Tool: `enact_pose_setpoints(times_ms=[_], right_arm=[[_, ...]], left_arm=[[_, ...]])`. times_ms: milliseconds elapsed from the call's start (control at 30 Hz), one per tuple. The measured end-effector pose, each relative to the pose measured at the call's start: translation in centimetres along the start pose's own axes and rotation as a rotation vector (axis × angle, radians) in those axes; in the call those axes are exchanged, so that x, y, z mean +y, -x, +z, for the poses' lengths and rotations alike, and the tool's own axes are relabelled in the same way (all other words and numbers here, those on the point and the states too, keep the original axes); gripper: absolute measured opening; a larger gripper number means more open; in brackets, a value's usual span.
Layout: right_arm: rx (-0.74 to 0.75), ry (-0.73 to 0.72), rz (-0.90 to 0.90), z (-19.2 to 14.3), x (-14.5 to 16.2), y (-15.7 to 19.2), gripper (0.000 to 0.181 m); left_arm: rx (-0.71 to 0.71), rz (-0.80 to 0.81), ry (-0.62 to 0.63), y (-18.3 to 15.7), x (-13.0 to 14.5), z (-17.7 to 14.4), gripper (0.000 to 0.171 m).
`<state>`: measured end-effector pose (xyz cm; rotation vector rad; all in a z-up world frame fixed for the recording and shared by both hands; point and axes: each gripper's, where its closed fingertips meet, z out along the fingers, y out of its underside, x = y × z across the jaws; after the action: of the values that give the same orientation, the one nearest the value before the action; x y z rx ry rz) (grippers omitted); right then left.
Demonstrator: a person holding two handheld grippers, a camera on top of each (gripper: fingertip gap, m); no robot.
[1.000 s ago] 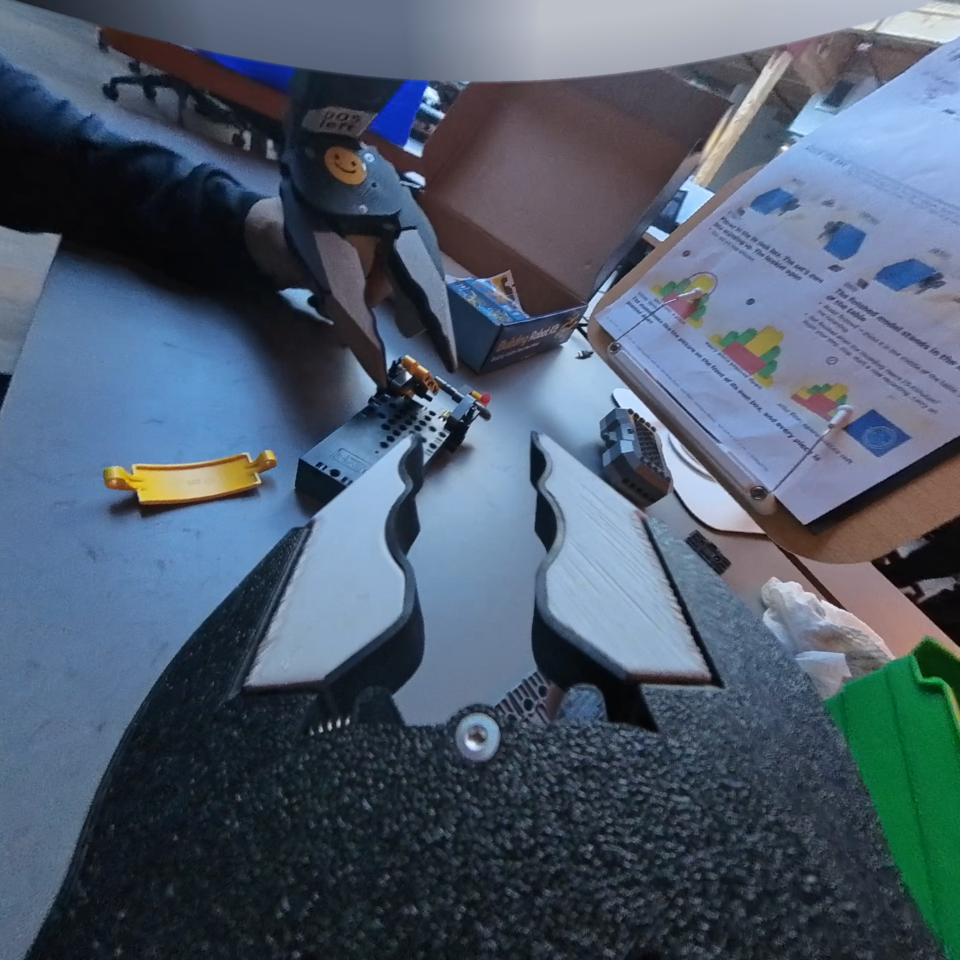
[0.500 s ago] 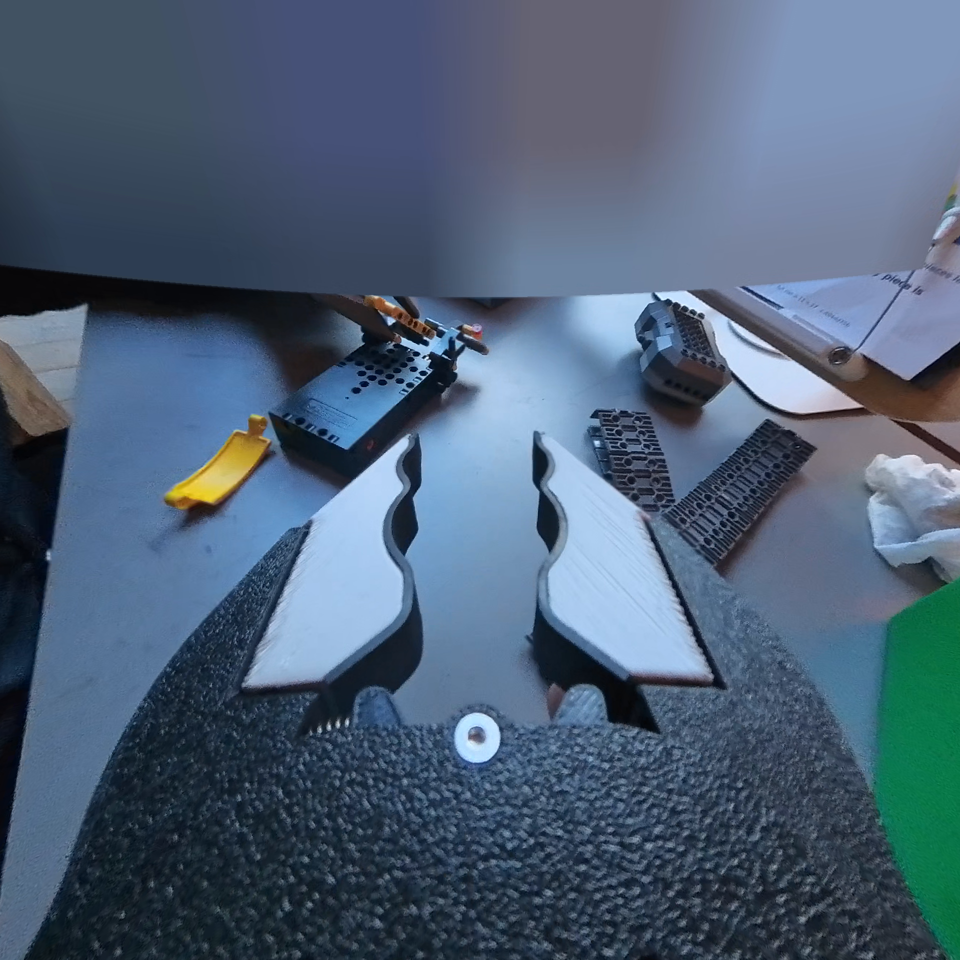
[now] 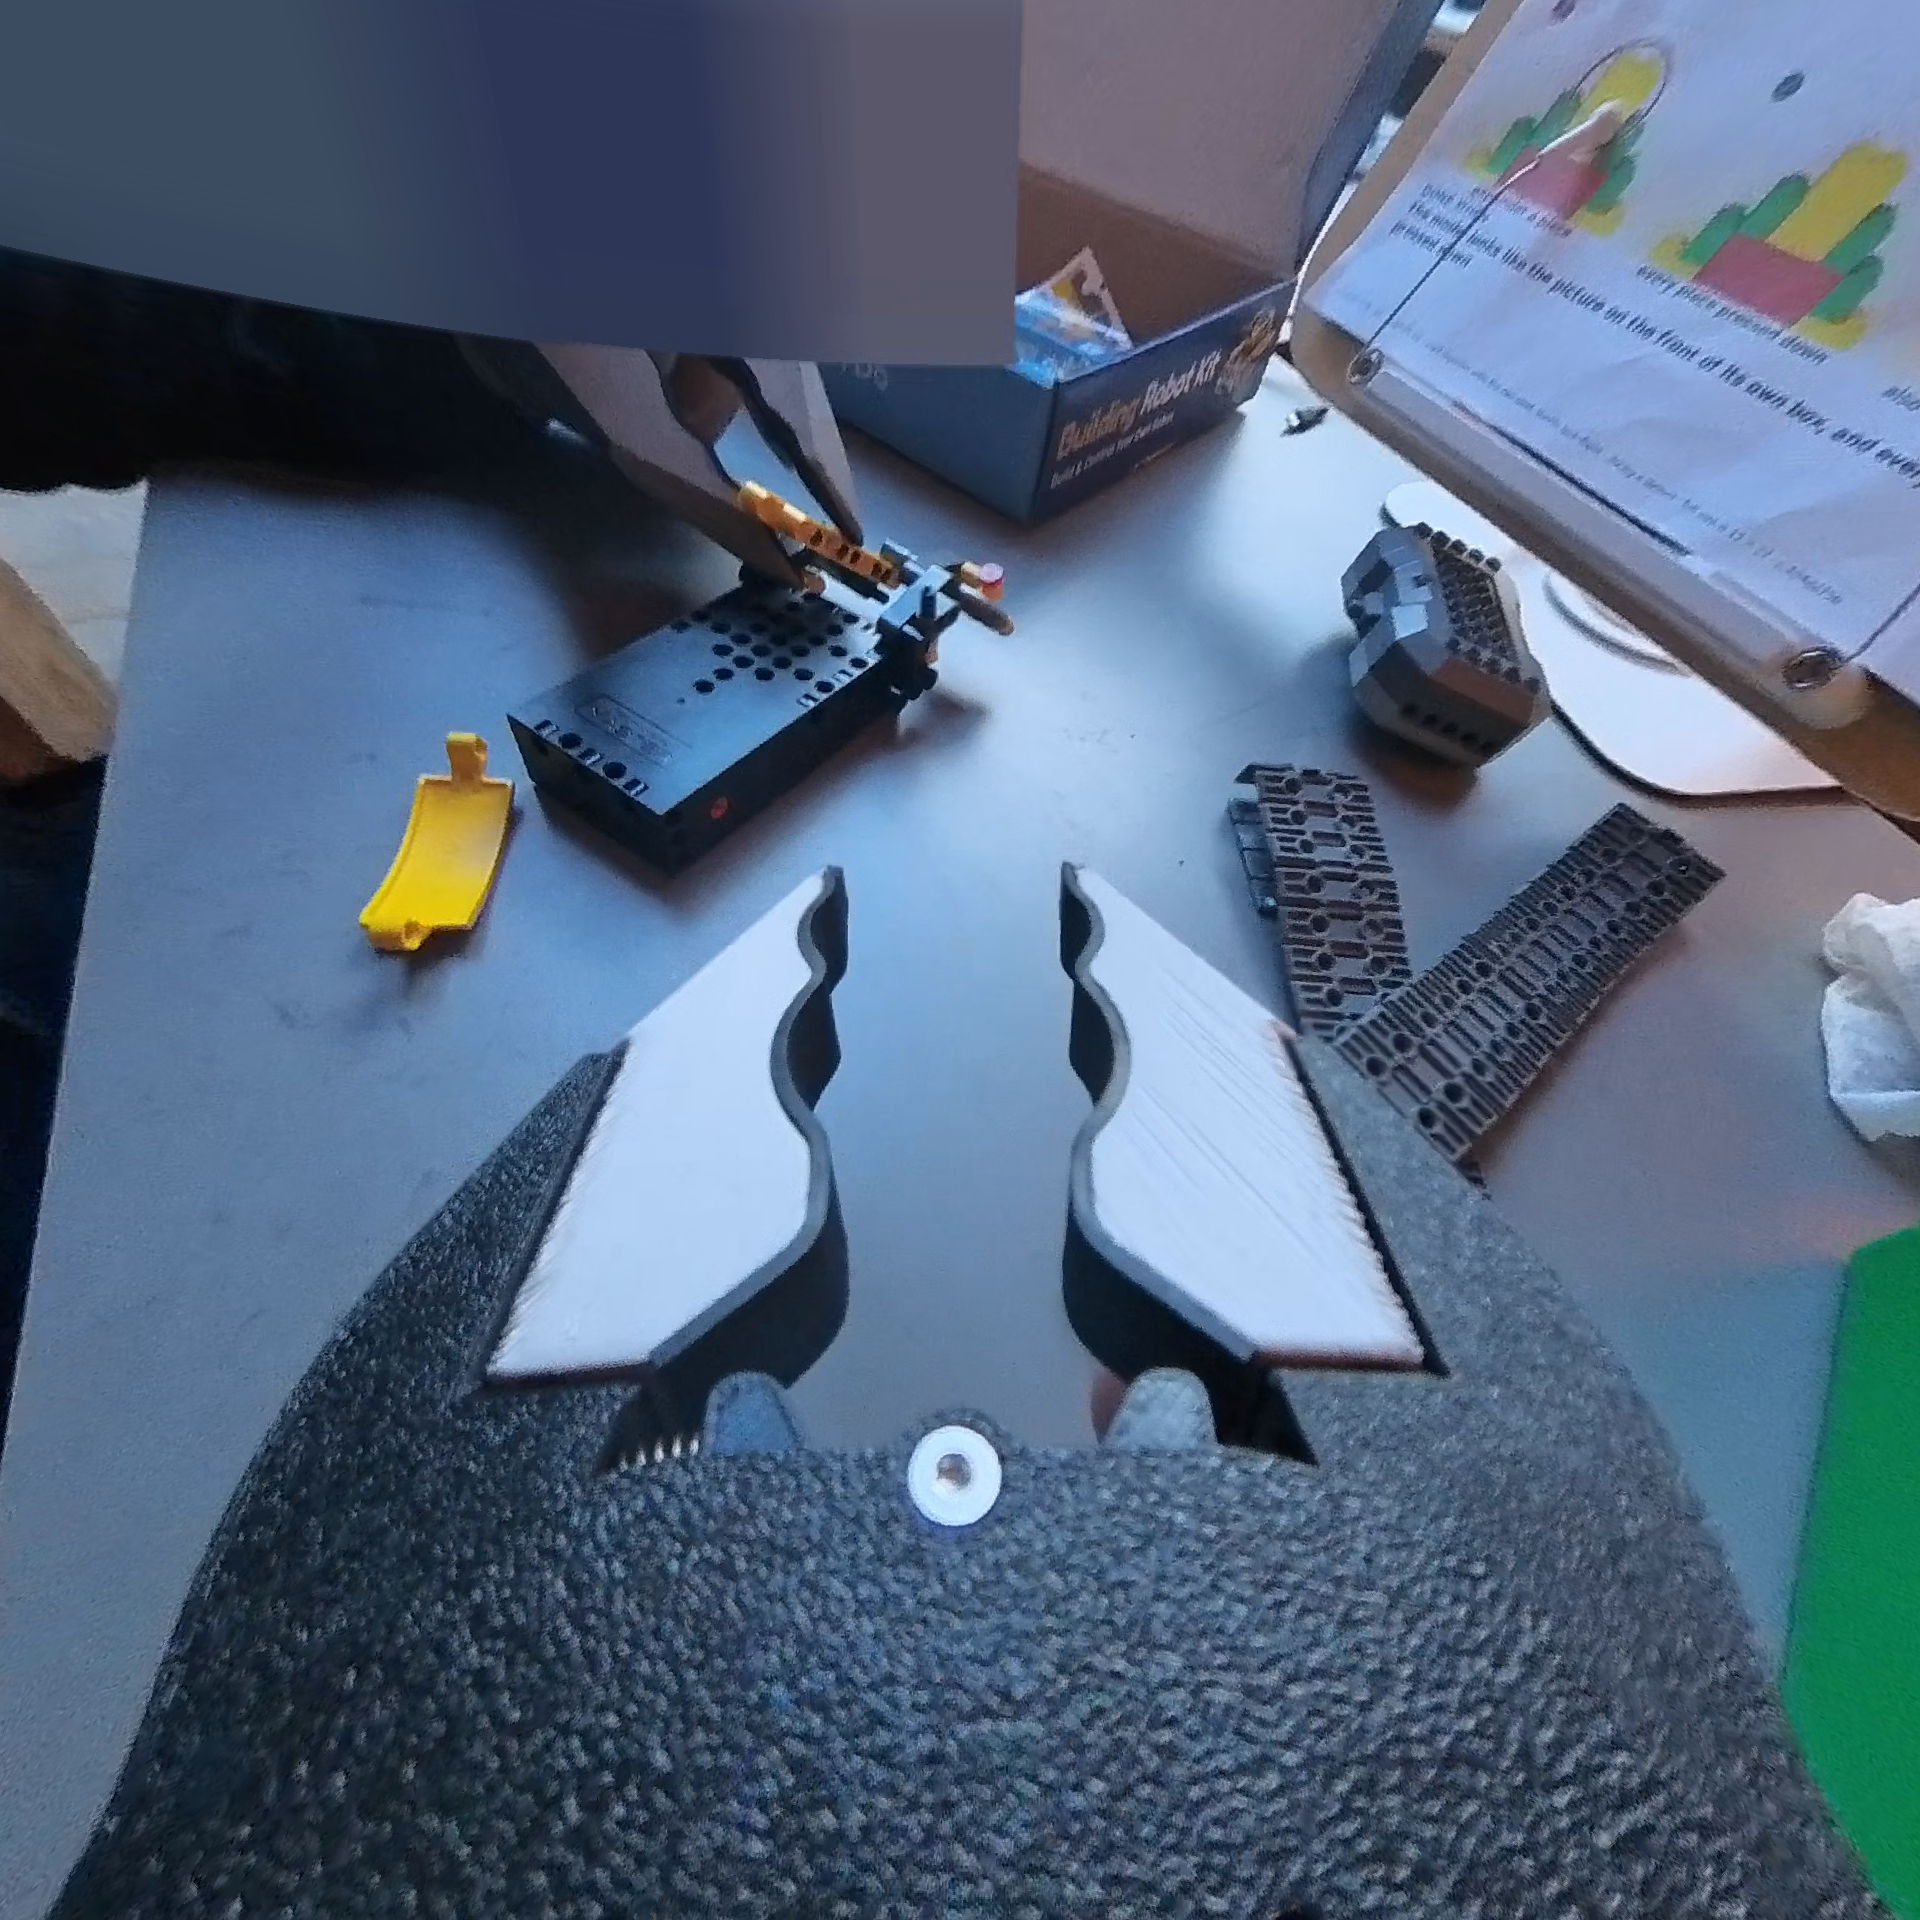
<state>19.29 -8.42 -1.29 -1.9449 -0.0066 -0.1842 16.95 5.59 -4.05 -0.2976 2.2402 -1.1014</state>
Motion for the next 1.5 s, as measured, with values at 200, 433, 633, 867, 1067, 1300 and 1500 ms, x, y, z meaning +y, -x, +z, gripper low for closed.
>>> enact_pose_setpoints(times_ms=[200,433,633,867,1067,1300,1500], right_arm=[[-0.031,0.011,-0.014,0.3,0.3,0.6,0.039],[0.010,0.009,0.050,-3.2,1.5,0.9,0.041],[-0.037,0.219,0.066,-5.2,5.5,3.9,0.053],[-0.030,0.371,-0.012,-4.1,7.5,4.4,0.049],[-0.100,0.385,0.021,-3.8,7.7,4.9,0.037],[-0.169,0.374,0.047,-3.6,7.7,5.3,0.032],[-0.176,0.346,0.024,-3.4,7.3,5.0,0.022]], left_arm=[[-0.011,0.017,0.005,-0.1,0.0,0.1,0.016],[-0.038,0.043,0.016,-0.1,0.1,0.0,0.015],[-0.039,0.057,0.019,-0.3,0.0,0.1,0.016],[-0.045,0.089,0.015,-0.8,-0.6,0.9,0.016],[-0.053,0.097,0.015,-0.8,-0.6,0.9,0.017],[-0.057,0.103,0.016,-0.8,-0.6,0.9,0.017],[-0.057,0.109,0.022,-0.8,-0.6,0.9,0.018]])
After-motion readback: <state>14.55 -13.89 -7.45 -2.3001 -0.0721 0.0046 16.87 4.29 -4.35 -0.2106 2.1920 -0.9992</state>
